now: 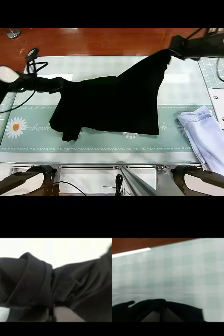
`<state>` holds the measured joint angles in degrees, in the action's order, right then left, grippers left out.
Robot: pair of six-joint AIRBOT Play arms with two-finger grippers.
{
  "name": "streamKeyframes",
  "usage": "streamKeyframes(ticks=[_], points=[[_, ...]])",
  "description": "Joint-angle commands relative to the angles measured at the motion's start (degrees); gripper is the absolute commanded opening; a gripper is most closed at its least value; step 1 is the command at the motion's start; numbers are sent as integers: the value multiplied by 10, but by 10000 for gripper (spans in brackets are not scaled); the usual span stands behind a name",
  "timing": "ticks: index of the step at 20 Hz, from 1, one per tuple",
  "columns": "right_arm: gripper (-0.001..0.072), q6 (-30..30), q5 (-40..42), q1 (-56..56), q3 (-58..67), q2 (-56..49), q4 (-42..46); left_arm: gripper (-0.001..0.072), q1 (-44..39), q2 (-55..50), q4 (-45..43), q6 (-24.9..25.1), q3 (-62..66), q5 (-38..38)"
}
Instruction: Fold the shirts.
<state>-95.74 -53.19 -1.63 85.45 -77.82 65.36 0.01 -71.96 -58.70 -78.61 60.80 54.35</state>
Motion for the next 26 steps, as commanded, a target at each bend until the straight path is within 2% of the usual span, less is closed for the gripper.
streamKeyframes(ticks=[1, 2, 3, 6, 7, 9, 10, 12, 15, 19, 24, 25, 26], points=[[183, -14, 53, 31, 8, -86, -176, 698, -13, -77, 7, 0, 59, 32], [478, -12, 47, 49, 8, -90, -210, 706, -7, -85, -10, -1, 72, 70], [633, 3, 31, 72, 9, -89, -228, 706, 5, -88, -39, -1, 84, 114], [628, 53, -120, 164, 28, -78, -216, 705, 80, -76, -114, -31, 87, 198], [628, 76, -189, 197, 28, -68, -179, 705, 117, -67, -114, -36, 76, 217], [628, 108, -279, 239, 2, -32, -46, 704, 190, -43, -112, -49, 31, 241], [629, 123, -279, 261, -42, -1, -17, 704, 228, -24, -107, -49, -7, 241], [629, 141, -210, 319, -175, 69, -84, 704, 299, 8, -46, -42, -91, 223], [628, 225, -131, 354, -385, 165, -222, 704, 384, 24, 163, 45, -210, 229], [628, 281, -120, 354, -531, 221, -290, 703, 373, 22, 224, 156, -265, 179], [628, 292, -131, 354, -568, 224, -286, 698, 311, 1, 247, 165, -269, 115], [628, 292, -132, 354, -568, 224, -286, 597, 300, -6, 251, 164, -268, 100], [627, 291, -132, 354, -568, 224, -285, 211, 291, -11, 254, 164, -268, 90]])
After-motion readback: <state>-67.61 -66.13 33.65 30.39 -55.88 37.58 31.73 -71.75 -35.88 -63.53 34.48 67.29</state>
